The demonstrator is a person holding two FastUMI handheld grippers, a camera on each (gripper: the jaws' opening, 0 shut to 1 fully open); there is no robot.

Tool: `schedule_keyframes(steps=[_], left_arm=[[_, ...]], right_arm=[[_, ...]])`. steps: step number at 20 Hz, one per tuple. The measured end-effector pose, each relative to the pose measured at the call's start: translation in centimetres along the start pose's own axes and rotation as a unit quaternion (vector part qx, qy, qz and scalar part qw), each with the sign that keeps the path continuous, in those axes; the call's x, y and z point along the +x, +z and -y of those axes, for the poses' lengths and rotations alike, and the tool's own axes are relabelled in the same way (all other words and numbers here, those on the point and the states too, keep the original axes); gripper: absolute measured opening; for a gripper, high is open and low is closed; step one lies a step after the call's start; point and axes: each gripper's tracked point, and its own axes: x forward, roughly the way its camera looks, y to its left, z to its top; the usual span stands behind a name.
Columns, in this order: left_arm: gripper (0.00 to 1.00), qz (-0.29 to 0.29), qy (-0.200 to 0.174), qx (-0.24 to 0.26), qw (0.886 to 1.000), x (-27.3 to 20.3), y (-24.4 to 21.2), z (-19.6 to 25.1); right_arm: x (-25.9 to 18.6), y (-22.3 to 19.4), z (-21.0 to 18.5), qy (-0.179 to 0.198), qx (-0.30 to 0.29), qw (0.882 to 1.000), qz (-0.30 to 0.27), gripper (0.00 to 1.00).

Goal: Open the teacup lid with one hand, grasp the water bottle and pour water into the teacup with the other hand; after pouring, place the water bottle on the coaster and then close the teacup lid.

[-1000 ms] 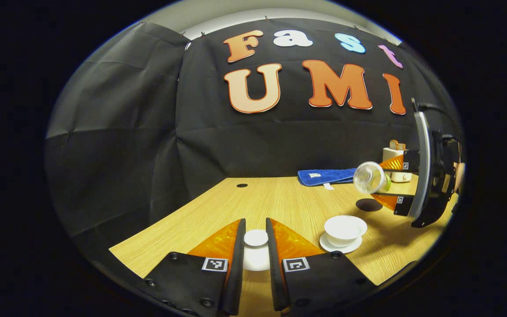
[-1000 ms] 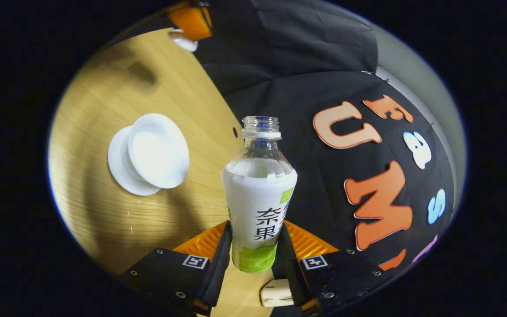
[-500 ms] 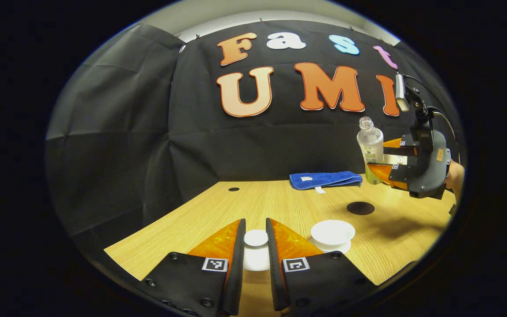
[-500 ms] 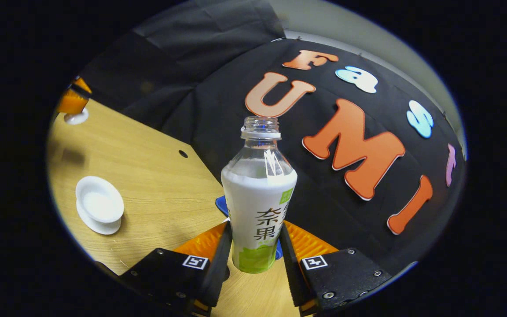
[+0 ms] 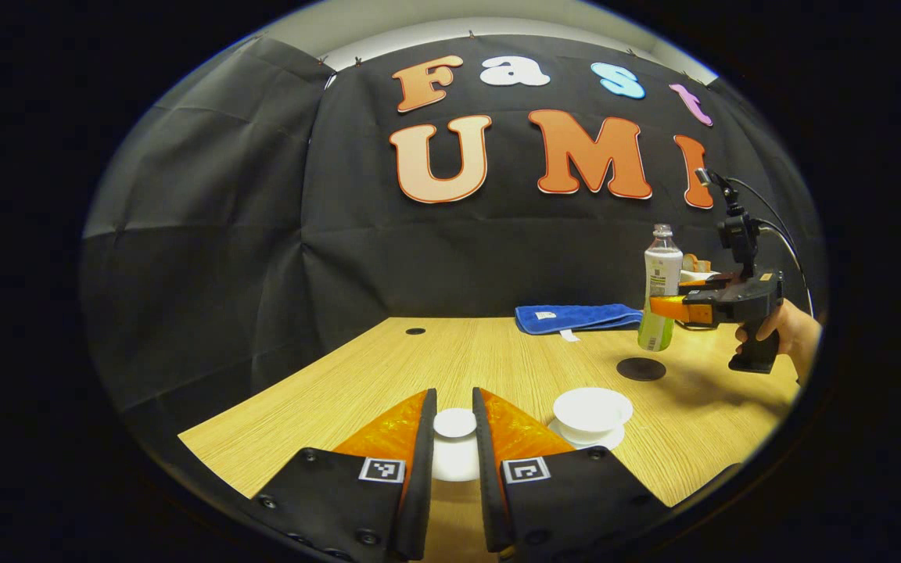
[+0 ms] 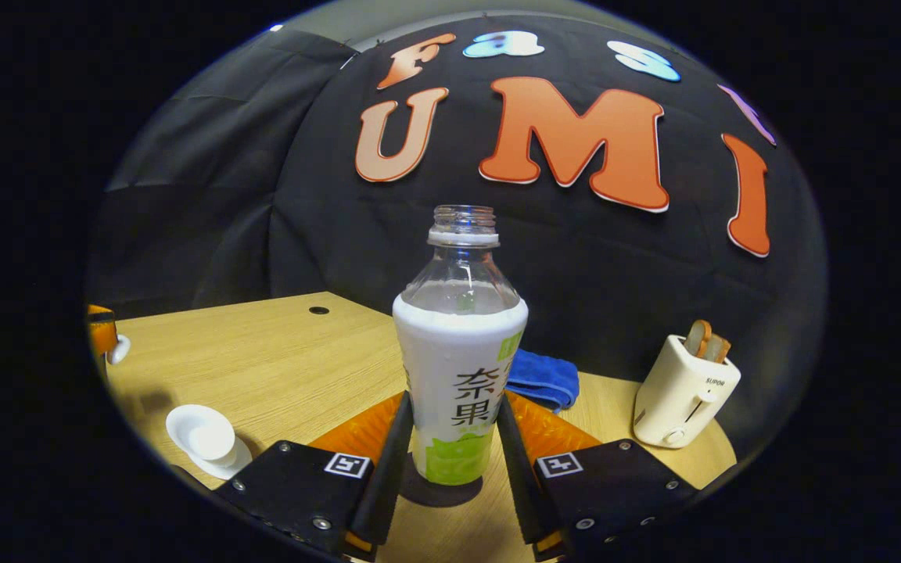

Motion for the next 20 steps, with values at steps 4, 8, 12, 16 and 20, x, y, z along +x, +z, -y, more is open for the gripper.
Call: schedule_keyframes(steps=[4,8,12,16,20], left_arm=[[0.31,-0.008,0.001,-0.001,1.0,0.4,-0.7,0.0],[0.31,-0.013,0.0,0.0,1.0,0.6,-0.9,0.3],[0.31,-0.013,-0.007,-0.003,1.0,1.1,-0.7,1.2],[0.31,-0.007,-0.029,-0.021,0.999,2.0,0.0,3.2],[0.31,0.004,-0.054,-0.041,0.998,2.9,1.1,5.9]], right_arm=[[1.4,-2.3,-0.1,0.003,0.003,1.0,-0.029,0.63],[2.2,-3.9,-0.5,0.008,0.013,0.999,-0.042,0.63],[2.0,-4.2,-0.4,0.011,0.034,0.998,-0.053,0.64],[1.3,-3.6,0.0,0.019,0.037,0.998,-0.041,0.86],[-1.2,-2.3,0.4,0.025,0.031,0.999,-0.015,0.98]])
